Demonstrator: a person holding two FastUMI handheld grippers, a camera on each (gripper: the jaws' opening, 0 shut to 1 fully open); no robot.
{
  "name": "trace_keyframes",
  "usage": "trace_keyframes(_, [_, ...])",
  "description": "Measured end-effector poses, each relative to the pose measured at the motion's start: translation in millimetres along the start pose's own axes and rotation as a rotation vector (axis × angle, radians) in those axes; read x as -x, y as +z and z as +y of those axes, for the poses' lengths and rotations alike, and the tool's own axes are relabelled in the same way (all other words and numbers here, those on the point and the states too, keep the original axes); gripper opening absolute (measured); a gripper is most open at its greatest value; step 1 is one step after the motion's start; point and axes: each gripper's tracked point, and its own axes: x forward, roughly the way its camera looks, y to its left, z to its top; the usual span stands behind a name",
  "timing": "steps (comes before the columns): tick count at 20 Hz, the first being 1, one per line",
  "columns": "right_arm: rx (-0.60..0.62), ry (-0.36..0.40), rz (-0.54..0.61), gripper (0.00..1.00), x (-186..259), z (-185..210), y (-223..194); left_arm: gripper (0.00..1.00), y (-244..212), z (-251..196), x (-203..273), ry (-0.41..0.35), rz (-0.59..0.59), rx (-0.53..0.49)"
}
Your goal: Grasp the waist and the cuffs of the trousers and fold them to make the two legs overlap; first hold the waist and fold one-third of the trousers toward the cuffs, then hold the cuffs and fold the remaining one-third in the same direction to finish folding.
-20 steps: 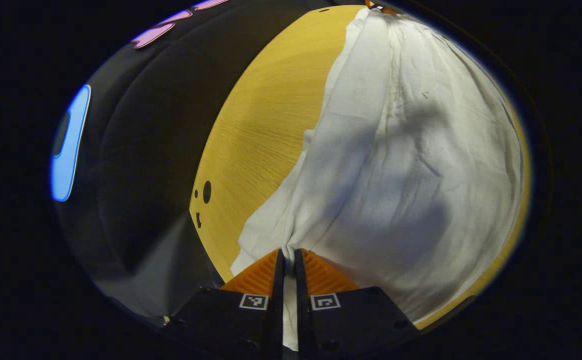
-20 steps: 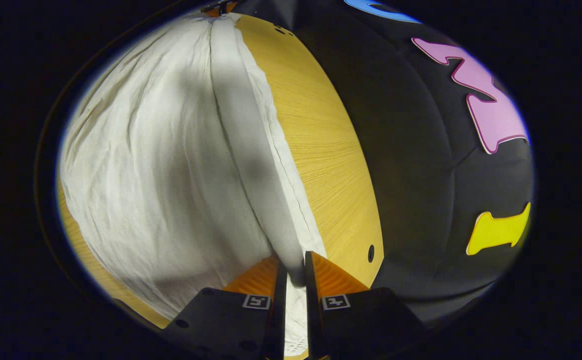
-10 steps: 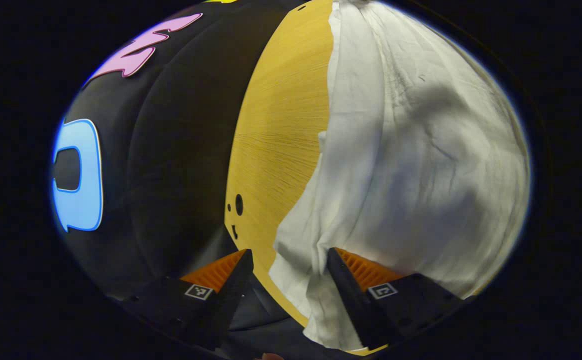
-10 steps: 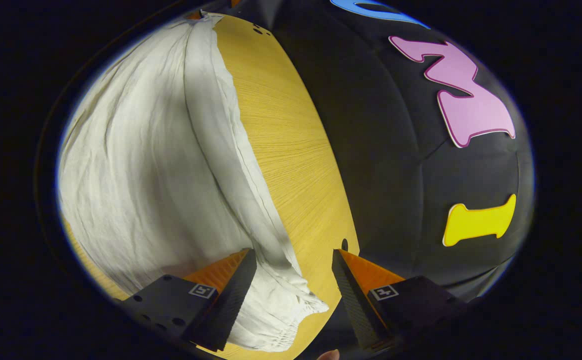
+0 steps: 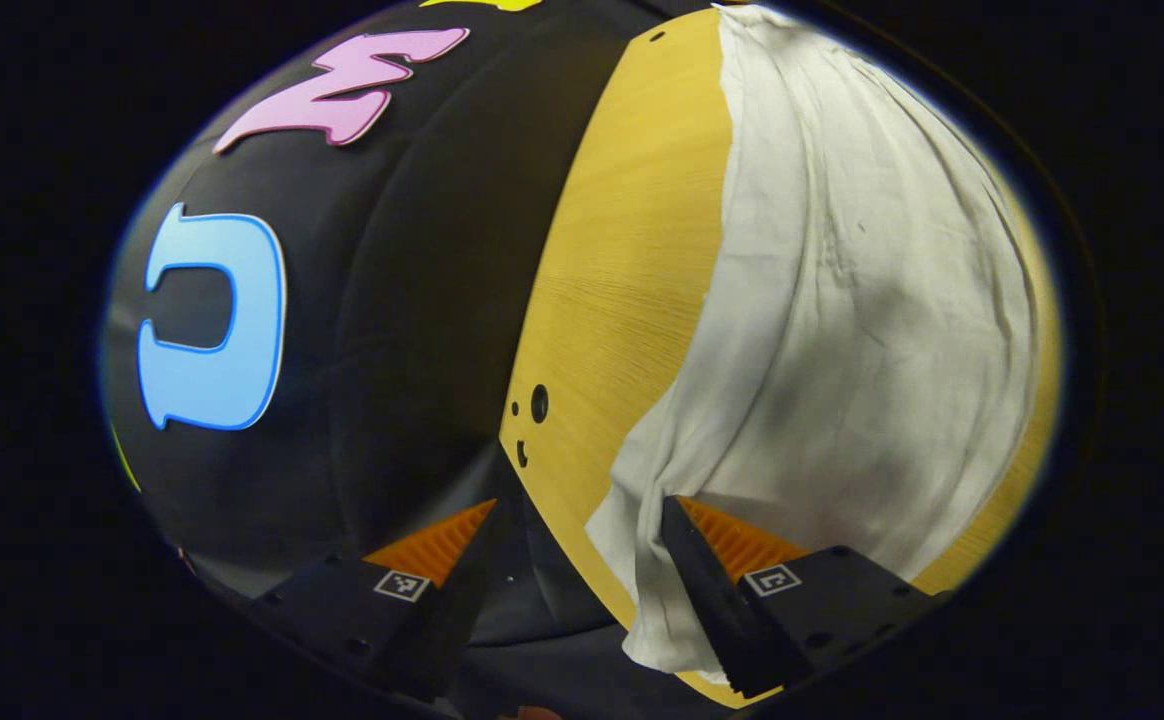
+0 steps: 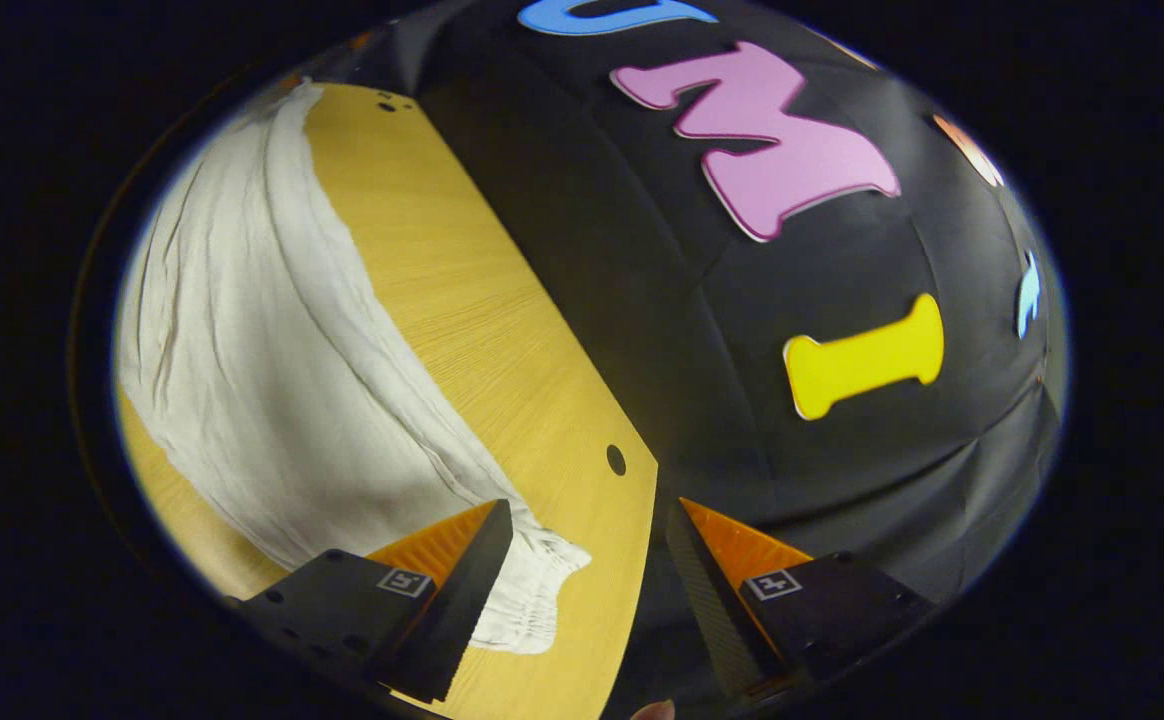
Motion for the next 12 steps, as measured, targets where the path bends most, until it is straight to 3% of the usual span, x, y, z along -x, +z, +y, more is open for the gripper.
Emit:
trace_keyframes(3, [-0.270,0.079,0.069,0.97,24,12,-7,0.97,-10,10,22,0.032,0.032,0.106])
trace_keyframes(8, [-0.577,0.048,0.127,0.97,46,5,-17,0.96,-24,28,55,0.087,0.046,0.366])
trace_keyframes(12, [-0.884,0.021,0.214,0.98,52,11,-41,0.97,-29,25,82,0.090,0.049,0.591])
